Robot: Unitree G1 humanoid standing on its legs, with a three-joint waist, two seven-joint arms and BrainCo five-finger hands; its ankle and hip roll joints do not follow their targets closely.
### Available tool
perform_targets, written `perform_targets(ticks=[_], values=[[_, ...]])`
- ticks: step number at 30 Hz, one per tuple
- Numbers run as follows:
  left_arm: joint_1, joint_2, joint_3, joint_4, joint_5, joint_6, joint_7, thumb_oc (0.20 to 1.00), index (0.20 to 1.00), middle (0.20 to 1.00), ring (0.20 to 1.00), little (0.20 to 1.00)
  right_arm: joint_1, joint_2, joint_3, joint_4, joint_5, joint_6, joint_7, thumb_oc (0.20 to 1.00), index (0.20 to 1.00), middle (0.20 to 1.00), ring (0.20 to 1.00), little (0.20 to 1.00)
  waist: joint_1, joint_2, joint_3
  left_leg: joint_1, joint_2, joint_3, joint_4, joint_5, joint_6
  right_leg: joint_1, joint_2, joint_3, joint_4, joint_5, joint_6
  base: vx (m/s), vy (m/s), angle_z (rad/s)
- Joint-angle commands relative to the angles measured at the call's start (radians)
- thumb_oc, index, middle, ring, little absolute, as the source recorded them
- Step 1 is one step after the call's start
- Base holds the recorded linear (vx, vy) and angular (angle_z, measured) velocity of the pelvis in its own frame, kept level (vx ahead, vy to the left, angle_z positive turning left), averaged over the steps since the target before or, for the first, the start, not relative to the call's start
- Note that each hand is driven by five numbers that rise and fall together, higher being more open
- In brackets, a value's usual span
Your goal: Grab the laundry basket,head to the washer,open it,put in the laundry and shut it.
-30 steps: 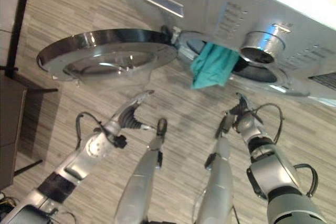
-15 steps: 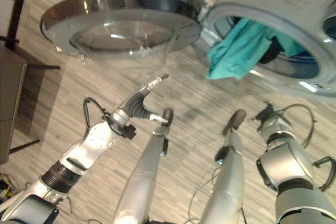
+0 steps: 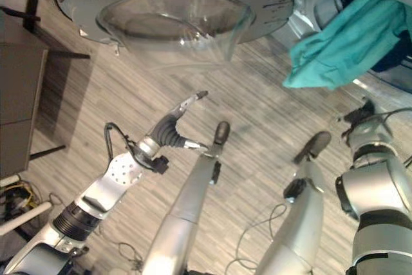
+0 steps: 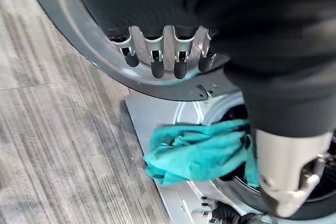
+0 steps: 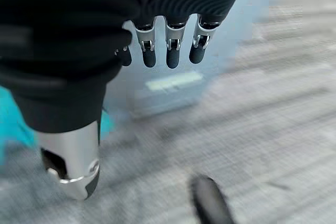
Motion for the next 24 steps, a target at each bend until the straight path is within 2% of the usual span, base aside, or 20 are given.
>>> perform_targets(ticks=[1, 9, 13, 16, 17, 18, 19, 20, 21, 22, 24], values=[[0.062, -0.009, 0.022, -0.087, -0.019, -0.049, 0.032, 1.000, 1.000, 1.000, 1.000, 1.000, 0.040, -0.054, 0.064, 0.008, 0.053, -0.003, -0.039, 1.000, 1.000, 1.000, 1.000, 1.000, -0.006, 0.045, -0.056, -0.012, 0.045, 0.018, 0.001, -0.083, 0.019, -0.058, 0.019, 0.084, 0.076, -0.186, 0.050, -0.02, -0.014, 0.09], [0.038, -0.011, 0.022, -0.103, -0.058, -0.049, 0.074, 1.000, 1.000, 1.000, 1.000, 1.000, -0.117, -0.077, 0.086, 0.048, 0.156, -0.009, -0.078, 1.000, 1.000, 1.000, 1.000, 1.000, 0.003, 0.039, -0.077, -0.138, 0.027, 0.010, 0.022, -0.069, 0.009, -0.199, 0.023, 0.098, 0.134, -0.208, 0.040, 0.00, -0.014, 0.07], [0.027, -0.015, 0.031, -0.097, -0.048, -0.051, 0.119, 1.000, 1.000, 1.000, 1.000, 1.000, -0.205, -0.044, 0.020, 0.017, 0.331, -0.052, -0.138, 1.000, 1.000, 1.000, 1.000, 1.000, 0.003, 0.041, -0.076, -0.188, 0.030, 0.010, 0.008, -0.058, 0.008, -0.259, 0.028, 0.102, 0.137, -0.209, 0.042, 0.00, 0.000, 0.00], [0.015, -0.024, 0.032, -0.094, -0.050, -0.055, 0.135, 1.000, 1.000, 1.000, 1.000, 1.000, -0.231, -0.020, -0.079, -0.007, 0.498, -0.091, -0.168, 1.000, 1.000, 1.000, 1.000, 1.000, 0.007, 0.053, -0.081, -0.201, 0.029, 0.011, 0.001, -0.056, 0.009, -0.279, 0.029, 0.107, 0.140, -0.210, 0.045, 0.00, 0.000, 0.00], [0.014, -0.022, 0.031, -0.094, -0.050, -0.055, 0.136, 1.000, 1.000, 1.000, 1.000, 1.000, -0.228, -0.019, -0.081, -0.009, 0.503, -0.093, -0.170, 1.000, 1.000, 1.000, 1.000, 1.000, 0.008, 0.051, -0.081, -0.202, 0.029, 0.011, 0.001, -0.056, 0.009, -0.280, 0.028, 0.107, 0.140, -0.210, 0.045, 0.00, 0.000, 0.00], [0.011, -0.024, 0.032, -0.099, -0.048, -0.059, 0.146, 1.000, 1.000, 1.000, 1.000, 1.000, -0.251, -0.007, -0.144, -0.021, 0.601, -0.122, -0.190, 1.000, 1.000, 1.000, 1.000, 1.000, 0.017, 0.061, -0.089, -0.205, 0.026, 0.011, -0.002, -0.058, 0.011, -0.288, 0.026, 0.109, 0.143, -0.211, 0.049, 0.00, 0.000, 0.00], [0.010, -0.022, 0.034, -0.102, -0.050, -0.062, 0.149, 1.000, 1.000, 1.000, 1.000, 1.000, -0.260, -0.003, -0.174, -0.029, 0.649, -0.139, -0.198, 0.865, 0.865, 0.865, 0.865, 0.865, 0.022, 0.066, -0.094, -0.206, 0.025, 0.012, -0.004, -0.058, 0.011, -0.290, 0.023, 0.110, 0.145, -0.212, 0.050, 0.00, 0.000, 0.00], [0.009, -0.019, 0.033, -0.102, -0.051, -0.062, 0.149, 1.000, 1.000, 1.000, 1.000, 1.000, -0.258, -0.003, -0.176, -0.030, 0.654, -0.141, -0.199, 0.796, 0.796, 0.796, 0.796, 0.796, 0.022, 0.064, -0.095, -0.207, 0.025, 0.011, -0.004, -0.058, 0.011, -0.290, 0.023, 0.110, 0.145, -0.212, 0.051, 0.00, 0.000, 0.00], [0.013, -0.016, 0.037, -0.110, -0.056, -0.075, 0.157, 1.000, 1.000, 1.000, 1.000, 1.000, -0.275, 0.007, -0.213, -0.058, 0.732, -0.175, -0.208, 0.479, 0.479, 0.479, 0.479, 0.479, 0.036, 0.071, -0.104, -0.202, 0.025, 0.010, -0.010, -0.056, 0.010, -0.290, 0.017, 0.110, 0.150, -0.215, 0.054, 0.00, 0.000, 0.00], [0.019, -0.013, 0.039, -0.114, -0.057, -0.083, 0.164, 1.000, 1.000, 1.000, 1.000, 1.000, -0.291, 0.019, -0.224, -0.083, 0.771, -0.199, -0.214, 0.225, 0.225, 0.225, 0.225, 0.225, 0.045, 0.073, -0.109, -0.197, 0.022, 0.010, -0.016, -0.057, 0.009, -0.282, 0.016, 0.112, 0.150, -0.217, 0.055, 0.02, -0.022, 0.03], [0.023, -0.008, 0.044, -0.110, -0.051, -0.089, 0.170, 1.000, 1.000, 1.000, 1.000, 1.000, -0.299, 0.042, -0.241, -0.112, 0.816, -0.221, -0.206, 0.200, 0.200, 0.200, 0.200, 0.200, 0.051, 0.074, -0.113, -0.185, 0.022, 0.009, -0.024, -0.059, 0.009, -0.270, 0.015, 0.110, 0.149, -0.221, 0.056, 0.01, -0.005, 0.07]])
